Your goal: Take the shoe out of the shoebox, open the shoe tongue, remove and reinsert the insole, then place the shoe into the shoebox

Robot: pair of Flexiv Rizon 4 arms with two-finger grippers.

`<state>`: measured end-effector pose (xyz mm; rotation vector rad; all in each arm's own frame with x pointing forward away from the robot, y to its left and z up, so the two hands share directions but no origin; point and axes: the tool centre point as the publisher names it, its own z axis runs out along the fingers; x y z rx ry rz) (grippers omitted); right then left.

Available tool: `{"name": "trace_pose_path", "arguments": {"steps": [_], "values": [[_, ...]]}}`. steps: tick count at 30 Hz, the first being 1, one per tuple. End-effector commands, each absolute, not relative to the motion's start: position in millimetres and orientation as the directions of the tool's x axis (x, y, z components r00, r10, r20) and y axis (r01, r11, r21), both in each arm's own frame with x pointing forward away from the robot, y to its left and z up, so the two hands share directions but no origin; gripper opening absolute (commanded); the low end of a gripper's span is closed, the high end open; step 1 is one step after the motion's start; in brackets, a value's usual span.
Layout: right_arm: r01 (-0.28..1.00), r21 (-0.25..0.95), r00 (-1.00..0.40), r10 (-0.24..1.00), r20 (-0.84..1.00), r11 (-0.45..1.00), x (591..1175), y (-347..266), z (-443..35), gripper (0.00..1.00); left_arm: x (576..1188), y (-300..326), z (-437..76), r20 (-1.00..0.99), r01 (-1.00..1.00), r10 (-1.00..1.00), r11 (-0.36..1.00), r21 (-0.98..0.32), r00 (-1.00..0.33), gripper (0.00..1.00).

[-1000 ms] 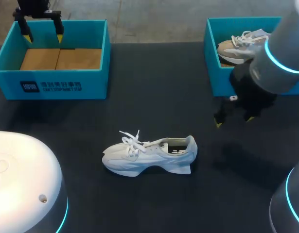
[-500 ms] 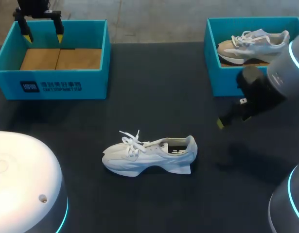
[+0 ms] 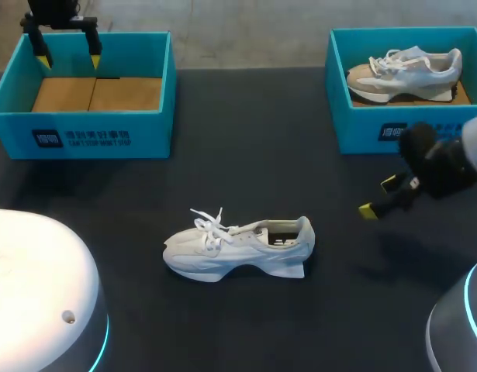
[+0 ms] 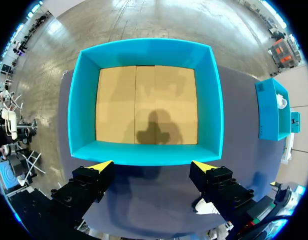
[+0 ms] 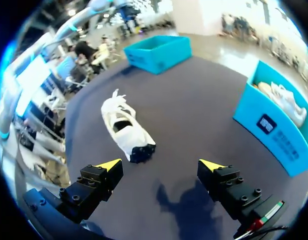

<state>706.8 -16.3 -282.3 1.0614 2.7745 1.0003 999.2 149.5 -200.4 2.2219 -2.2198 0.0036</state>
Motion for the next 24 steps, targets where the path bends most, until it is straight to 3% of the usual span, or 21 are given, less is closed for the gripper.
{"name": "trace_pose_path", "arguments": {"steps": [1, 21, 24], "values": [[0.537, 0.688, -0.798, 0.558, 0.227, 0.488, 703.0, -26.4, -285.8, 1.0, 999.6, 149.8, -200.3, 0.002, -1.0, -1.0, -0.001, 0.0, 0.001, 1.0], [0.537, 0.688, -0.798, 0.558, 0.227, 0.488, 703.0, -26.4, -285.8, 1.0, 999.6, 149.8, -200.3, 0.002, -1.0, -1.0, -0.001, 0.0, 0.001, 1.0], [0.409, 0.723, -0.858, 0.504, 0.097, 0.557, 708.3, -14.6, -293.6, 1.0, 999.6, 149.8, -200.3, 0.002, -1.0, -1.0, -0.001, 0.0, 0.001, 1.0]]}}
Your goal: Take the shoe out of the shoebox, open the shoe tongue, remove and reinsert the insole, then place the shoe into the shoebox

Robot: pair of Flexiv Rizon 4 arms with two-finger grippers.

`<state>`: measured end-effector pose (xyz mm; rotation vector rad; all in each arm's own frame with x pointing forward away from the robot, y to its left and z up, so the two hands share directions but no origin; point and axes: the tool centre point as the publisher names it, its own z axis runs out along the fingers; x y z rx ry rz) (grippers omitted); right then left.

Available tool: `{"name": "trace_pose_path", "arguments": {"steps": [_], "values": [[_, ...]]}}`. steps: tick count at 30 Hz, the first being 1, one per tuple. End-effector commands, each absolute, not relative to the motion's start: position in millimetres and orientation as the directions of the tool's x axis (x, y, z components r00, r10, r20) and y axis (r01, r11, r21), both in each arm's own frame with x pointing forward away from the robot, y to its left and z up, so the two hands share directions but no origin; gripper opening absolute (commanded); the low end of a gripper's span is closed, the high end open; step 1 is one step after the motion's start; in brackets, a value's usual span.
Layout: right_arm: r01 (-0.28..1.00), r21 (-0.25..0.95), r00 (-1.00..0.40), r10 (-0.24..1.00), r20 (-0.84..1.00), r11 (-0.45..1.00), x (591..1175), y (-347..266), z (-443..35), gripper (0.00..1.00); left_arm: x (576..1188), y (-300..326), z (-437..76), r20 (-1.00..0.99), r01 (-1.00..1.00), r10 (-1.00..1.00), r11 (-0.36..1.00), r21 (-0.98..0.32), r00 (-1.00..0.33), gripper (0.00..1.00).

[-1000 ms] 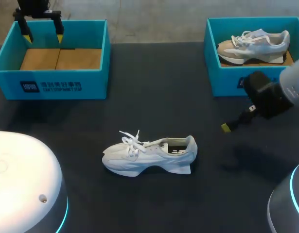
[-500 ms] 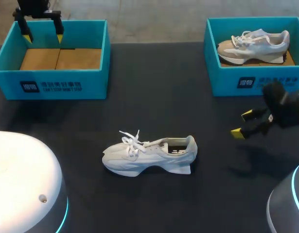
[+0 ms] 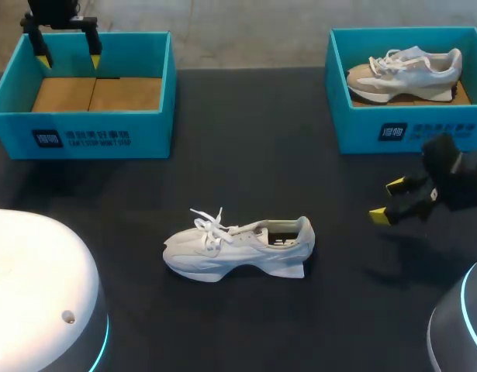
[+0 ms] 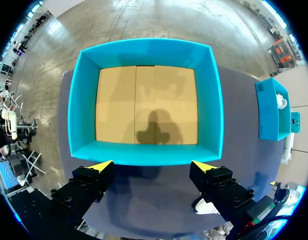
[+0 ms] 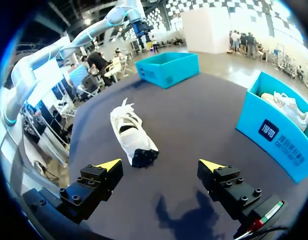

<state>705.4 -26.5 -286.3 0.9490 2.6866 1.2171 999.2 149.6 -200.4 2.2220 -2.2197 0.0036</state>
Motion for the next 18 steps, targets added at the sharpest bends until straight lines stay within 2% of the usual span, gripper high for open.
{"name": "trace_pose_path", "arguments": {"steps": [1, 9, 13, 18], "values": [[0.385, 0.751, -0.865, 0.493, 0.091, 0.536, 709.6, -16.6, -297.9, 1.0, 999.6, 149.8, -200.3, 0.002, -1.0, -1.0, -0.001, 0.0, 0.001, 1.0], [0.302, 0.791, -0.898, 0.437, 0.05, 0.532, 723.4, -28.3, -309.8, 1.0, 999.6, 149.8, -200.3, 0.002, -1.0, -1.0, -0.001, 0.0, 0.001, 1.0], [0.232, 0.823, -0.93, 0.365, 0.033, 0.518, 727.5, -31.8, -311.8, 1.0, 999.6, 149.8, -200.3, 0.002, -1.0, -1.0, -0.001, 0.0, 0.001, 1.0], [0.204, 0.822, -0.952, 0.303, 0.04, 0.532, 730.0, -40.7, -322.0, 1.0, 999.6, 149.8, -200.3, 0.002, -1.0, -1.0, -0.001, 0.0, 0.001, 1.0]]}}
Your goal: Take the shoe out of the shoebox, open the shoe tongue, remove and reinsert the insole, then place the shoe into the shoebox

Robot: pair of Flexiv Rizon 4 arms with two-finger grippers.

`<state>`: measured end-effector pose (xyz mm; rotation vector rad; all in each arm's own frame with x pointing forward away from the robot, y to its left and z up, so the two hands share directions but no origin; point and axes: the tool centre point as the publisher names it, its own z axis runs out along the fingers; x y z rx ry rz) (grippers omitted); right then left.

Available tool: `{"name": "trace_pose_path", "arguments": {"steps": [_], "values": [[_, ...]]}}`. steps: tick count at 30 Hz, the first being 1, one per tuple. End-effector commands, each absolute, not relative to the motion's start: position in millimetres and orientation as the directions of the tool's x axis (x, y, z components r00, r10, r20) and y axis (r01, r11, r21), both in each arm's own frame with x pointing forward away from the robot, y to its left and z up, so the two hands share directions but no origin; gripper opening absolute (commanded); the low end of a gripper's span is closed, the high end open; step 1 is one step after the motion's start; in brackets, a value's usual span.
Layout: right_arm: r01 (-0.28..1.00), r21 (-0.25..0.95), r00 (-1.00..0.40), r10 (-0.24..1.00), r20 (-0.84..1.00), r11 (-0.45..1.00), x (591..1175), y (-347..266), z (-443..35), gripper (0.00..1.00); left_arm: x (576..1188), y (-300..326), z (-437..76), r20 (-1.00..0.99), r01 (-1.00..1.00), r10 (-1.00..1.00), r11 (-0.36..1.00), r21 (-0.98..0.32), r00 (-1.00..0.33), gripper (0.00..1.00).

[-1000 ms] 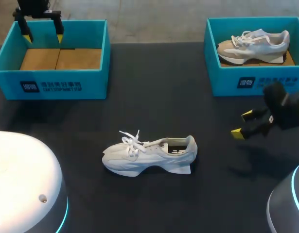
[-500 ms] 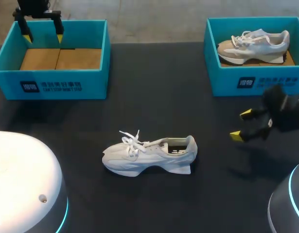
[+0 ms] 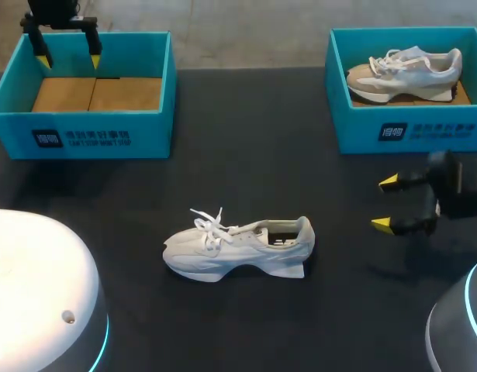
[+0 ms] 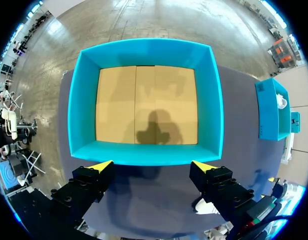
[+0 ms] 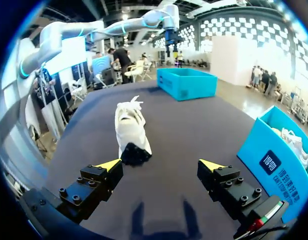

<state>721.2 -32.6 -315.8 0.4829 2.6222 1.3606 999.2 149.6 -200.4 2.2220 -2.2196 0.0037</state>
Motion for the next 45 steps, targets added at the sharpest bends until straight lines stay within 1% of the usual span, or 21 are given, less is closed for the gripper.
{"name": "trace_pose_path", "arguments": {"steps": [1, 7, 12, 19, 33, 35, 45], "values": [[0.192, 0.816, -0.956, 0.291, 0.03, 0.546, 729.6, -43.9, -322.9, 1.0, 999.6, 149.8, -200.3, 0.002, -1.0, -1.0, -0.001, 0.0, 0.001, 1.0], [0.107, 0.843, -0.969, 0.246, -0.03, 0.527, 719.7, -69.1, -330.7, 1.0, 999.6, 149.8, -200.3, 0.002, -1.0, -1.0, -0.001, 0.0, 0.001, 1.0], [0.121, 0.856, -0.968, 0.251, -0.009, 0.502, 714.2, -83.1, -348.1, 1.0, 999.6, 149.8, -200.3, 0.002, -1.0, -1.0, -0.001, 0.0, 0.001, 1.0], [0.114, 0.873, -0.974, 0.227, 0.004, 0.474, 708.3, -91.2, -362.9, 1.0, 999.6, 149.8, -200.3, 0.002, -1.0, -1.0, -0.001, 0.0, 0.001, 1.0], [0.032, 0.884, -0.981, 0.182, -0.06, 0.467, 702.8, -79.3, -363.7, 1.0, 999.6, 149.8, -200.3, 0.002, -1.0, -1.0, -0.001, 0.0, 0.001, 1.0], [0.057, 0.868, -0.978, 0.203, -0.051, 0.494, 701.9, -77.5, -364.3, 1.0, 999.6, 149.8, -200.3, 0.002, -1.0, -1.0, -0.001, 0.0, 0.001, 1.0], [0.057, 0.868, -0.978, 0.203, -0.051, 0.494, 701.9, -77.5, -364.3, 1.0, 999.6, 149.8, -200.3, 0.002, -1.0, -1.0, -0.001, 0.0, 0.001, 1.0]]}}
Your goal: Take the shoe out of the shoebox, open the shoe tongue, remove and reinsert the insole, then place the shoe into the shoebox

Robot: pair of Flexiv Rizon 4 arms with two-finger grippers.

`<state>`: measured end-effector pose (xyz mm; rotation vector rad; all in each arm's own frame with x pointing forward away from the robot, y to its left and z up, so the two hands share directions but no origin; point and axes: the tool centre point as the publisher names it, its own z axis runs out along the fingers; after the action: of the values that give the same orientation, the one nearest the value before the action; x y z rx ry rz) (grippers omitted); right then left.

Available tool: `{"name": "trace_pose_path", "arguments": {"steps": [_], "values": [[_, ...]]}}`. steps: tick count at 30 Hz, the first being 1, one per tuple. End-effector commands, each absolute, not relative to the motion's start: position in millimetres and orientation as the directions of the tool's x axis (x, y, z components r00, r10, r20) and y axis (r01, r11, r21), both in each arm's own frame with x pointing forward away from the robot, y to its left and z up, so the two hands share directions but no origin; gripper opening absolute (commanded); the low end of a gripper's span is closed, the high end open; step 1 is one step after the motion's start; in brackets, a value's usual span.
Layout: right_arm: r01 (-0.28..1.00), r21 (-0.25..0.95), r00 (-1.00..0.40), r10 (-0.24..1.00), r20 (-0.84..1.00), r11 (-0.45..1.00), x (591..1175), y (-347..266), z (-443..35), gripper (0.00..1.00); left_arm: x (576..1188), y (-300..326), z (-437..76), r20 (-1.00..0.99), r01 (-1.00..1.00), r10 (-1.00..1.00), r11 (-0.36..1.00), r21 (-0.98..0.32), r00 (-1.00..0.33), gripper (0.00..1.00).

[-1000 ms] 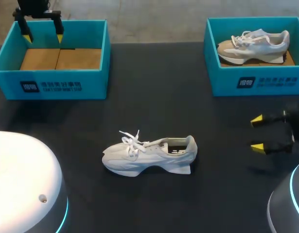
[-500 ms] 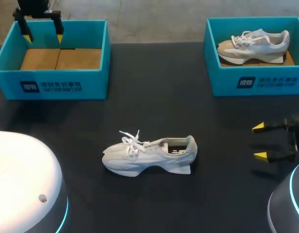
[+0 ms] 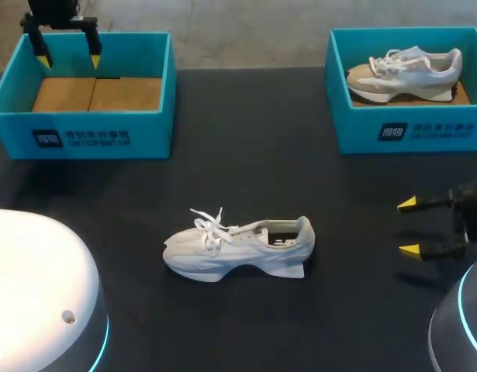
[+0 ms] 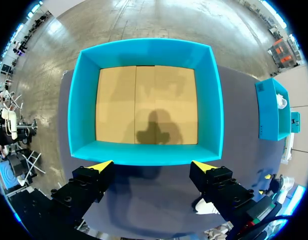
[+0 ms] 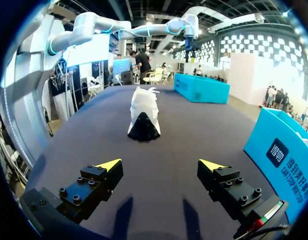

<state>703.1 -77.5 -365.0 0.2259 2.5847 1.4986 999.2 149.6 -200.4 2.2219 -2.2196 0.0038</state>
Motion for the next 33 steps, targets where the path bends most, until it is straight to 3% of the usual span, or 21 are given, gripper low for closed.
{"name": "trace_pose_path", "arguments": {"steps": [1, 14, 33], "values": [[0.057, 0.868, -0.978, 0.203, -0.051, 0.494, 701.9, -77.5, -364.3, 1.0, 999.6, 149.8, -200.3, 0.002, -1.0, -1.0, -0.001, 0.0, 0.001, 1.0], [0.057, 0.868, -0.978, 0.203, -0.051, 0.494, 701.9, -77.5, -364.3, 1.0, 999.6, 149.8, -200.3, 0.002, -1.0, -1.0, -0.001, 0.0, 0.001, 1.0], [0.082, 0.883, -0.971, 0.236, -0.033, 0.462, 679.6, -31.2, -385.0, 1.0, 999.6, 149.8, -200.3, 0.002, -1.0, -1.0, -0.001, 0.0, 0.001, 1.0]]}}
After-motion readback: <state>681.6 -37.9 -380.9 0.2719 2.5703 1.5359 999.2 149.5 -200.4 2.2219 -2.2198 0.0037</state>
